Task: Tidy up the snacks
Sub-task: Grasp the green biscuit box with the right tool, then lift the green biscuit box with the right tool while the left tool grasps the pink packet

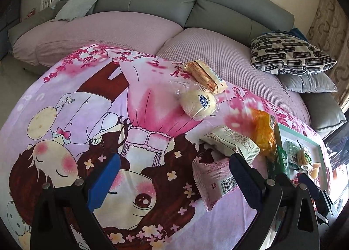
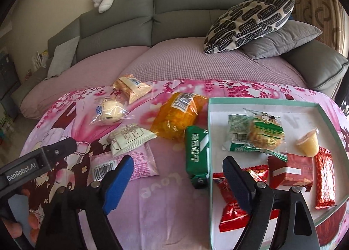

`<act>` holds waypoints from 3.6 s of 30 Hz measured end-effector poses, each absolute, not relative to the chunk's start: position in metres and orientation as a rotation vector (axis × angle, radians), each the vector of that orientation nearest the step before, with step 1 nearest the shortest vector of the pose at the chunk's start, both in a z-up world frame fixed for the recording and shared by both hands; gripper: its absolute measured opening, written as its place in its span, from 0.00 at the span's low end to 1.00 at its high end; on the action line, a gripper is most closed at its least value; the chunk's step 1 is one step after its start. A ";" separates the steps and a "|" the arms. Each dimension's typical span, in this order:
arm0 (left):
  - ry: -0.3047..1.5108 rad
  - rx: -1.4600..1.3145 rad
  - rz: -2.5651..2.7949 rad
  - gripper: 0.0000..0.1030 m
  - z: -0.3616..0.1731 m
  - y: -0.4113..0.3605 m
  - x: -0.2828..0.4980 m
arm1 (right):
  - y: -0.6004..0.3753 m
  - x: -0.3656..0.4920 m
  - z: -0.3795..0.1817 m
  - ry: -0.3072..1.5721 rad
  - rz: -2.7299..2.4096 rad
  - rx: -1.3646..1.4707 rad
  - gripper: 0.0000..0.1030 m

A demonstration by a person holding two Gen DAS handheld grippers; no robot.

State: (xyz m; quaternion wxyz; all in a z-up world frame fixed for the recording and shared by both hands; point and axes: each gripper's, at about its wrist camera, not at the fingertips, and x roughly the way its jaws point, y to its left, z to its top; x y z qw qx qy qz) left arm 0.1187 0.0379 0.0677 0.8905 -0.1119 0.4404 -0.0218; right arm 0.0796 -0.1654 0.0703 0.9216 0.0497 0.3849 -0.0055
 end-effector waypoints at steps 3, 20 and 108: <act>0.933 -0.233 -0.048 0.97 0.062 0.037 0.121 | -0.156 0.083 0.066 0.806 0.006 0.097 0.81; 0.982 -0.229 -0.204 0.87 0.049 -0.005 0.134 | -0.183 0.090 0.060 0.812 -0.065 0.123 0.41; 1.101 -0.162 -0.200 0.70 0.041 -0.002 0.119 | -0.160 0.090 0.050 0.837 0.002 -0.011 0.12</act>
